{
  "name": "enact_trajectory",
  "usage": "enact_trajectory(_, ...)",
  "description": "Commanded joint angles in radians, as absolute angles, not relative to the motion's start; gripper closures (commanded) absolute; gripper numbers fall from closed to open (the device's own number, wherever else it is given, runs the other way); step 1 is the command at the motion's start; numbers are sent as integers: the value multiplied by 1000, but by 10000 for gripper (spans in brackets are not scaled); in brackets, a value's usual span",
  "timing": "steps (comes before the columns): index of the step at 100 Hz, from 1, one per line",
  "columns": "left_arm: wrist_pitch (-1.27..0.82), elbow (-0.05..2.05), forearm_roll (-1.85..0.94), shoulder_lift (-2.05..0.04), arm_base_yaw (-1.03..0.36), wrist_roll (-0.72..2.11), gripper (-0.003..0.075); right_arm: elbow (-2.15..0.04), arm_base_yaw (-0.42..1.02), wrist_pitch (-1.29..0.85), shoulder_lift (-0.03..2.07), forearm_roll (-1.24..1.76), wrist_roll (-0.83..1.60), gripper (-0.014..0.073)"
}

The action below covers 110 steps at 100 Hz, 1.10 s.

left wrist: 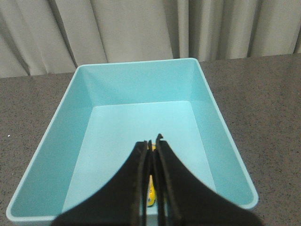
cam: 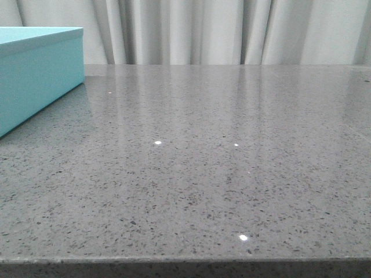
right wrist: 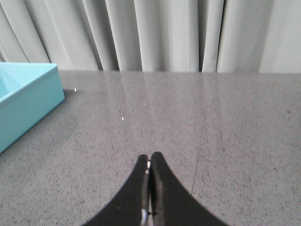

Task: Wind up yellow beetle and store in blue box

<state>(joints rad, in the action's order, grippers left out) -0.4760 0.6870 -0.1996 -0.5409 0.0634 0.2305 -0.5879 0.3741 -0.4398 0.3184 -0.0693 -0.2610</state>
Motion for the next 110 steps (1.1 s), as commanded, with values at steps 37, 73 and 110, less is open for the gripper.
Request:
enact_trajectory(37, -359, 469, -227, -279, 65, 234, 741, -449, 375, -228, 153, -125, -248, 660)
enact_trajectory(73, -359, 367, -233, -65, 65, 234, 741, -440, 372, -331, 74, -155, -248, 660)
enact_trajectory(110, -359, 363, -233, -58, 65, 234, 741, -440, 372, -322, 74, -155, -248, 660)
